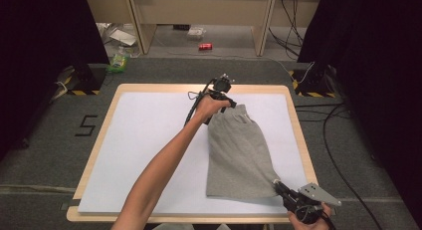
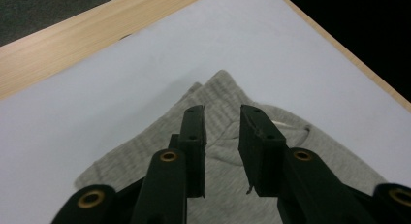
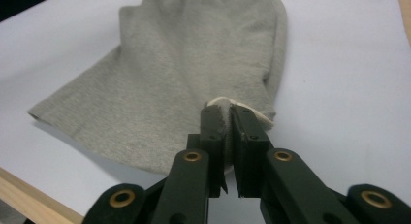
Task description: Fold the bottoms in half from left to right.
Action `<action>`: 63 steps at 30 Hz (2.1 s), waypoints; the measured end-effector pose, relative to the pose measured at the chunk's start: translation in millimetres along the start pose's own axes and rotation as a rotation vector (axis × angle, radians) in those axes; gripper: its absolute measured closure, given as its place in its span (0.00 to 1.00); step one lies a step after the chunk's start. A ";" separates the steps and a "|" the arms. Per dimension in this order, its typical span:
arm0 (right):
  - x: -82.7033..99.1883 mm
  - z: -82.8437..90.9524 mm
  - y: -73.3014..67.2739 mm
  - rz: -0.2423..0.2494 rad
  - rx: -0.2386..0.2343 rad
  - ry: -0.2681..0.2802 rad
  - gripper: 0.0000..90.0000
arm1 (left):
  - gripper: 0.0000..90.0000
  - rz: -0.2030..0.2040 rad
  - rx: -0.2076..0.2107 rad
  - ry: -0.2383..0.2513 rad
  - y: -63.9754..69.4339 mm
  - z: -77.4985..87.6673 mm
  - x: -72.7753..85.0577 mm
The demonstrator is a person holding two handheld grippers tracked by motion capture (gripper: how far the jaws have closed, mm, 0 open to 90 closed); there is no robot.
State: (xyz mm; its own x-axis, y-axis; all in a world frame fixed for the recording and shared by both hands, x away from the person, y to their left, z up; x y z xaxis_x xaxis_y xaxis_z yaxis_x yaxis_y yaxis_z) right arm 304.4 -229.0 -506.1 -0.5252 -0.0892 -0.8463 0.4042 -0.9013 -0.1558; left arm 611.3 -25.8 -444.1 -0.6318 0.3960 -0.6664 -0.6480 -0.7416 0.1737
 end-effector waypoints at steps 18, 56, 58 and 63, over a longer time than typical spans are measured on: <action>-77.5 -60.6 14.1 0.096 0.028 -0.015 0.74 | 0.66 0.075 -0.031 0.004 -54.5 23.6 31.8; -127.9 -180.6 47.7 0.106 0.099 -0.170 0.97 | 0.57 0.138 -0.009 0.021 -65.2 15.6 51.5; -133.6 -175.2 53.2 0.086 0.123 -0.146 0.97 | 0.57 0.138 -0.009 0.024 -65.0 16.0 50.9; -125.5 -179.2 59.1 0.073 0.116 -0.178 0.94 | 0.57 0.140 0.001 0.019 -62.0 11.8 51.6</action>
State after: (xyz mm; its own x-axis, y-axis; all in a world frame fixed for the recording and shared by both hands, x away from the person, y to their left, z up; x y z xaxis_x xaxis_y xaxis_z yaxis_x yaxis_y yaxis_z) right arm 528.4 -195.1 -500.4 -0.6255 -0.2202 -0.7485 0.3623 -0.9316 -0.0287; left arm 613.8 46.9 -480.7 -0.7081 0.2782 -0.6490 -0.5545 -0.7882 0.2670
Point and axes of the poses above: each handheld gripper's, and its own axes: z roughly backward along the jaws, x roughly out of its underside, y roughly to its right, the point moved 7 cm from there along -z, roughly forward along the jaws, and after that the axes turned 1 degree about -z, right-handed, at the moved point
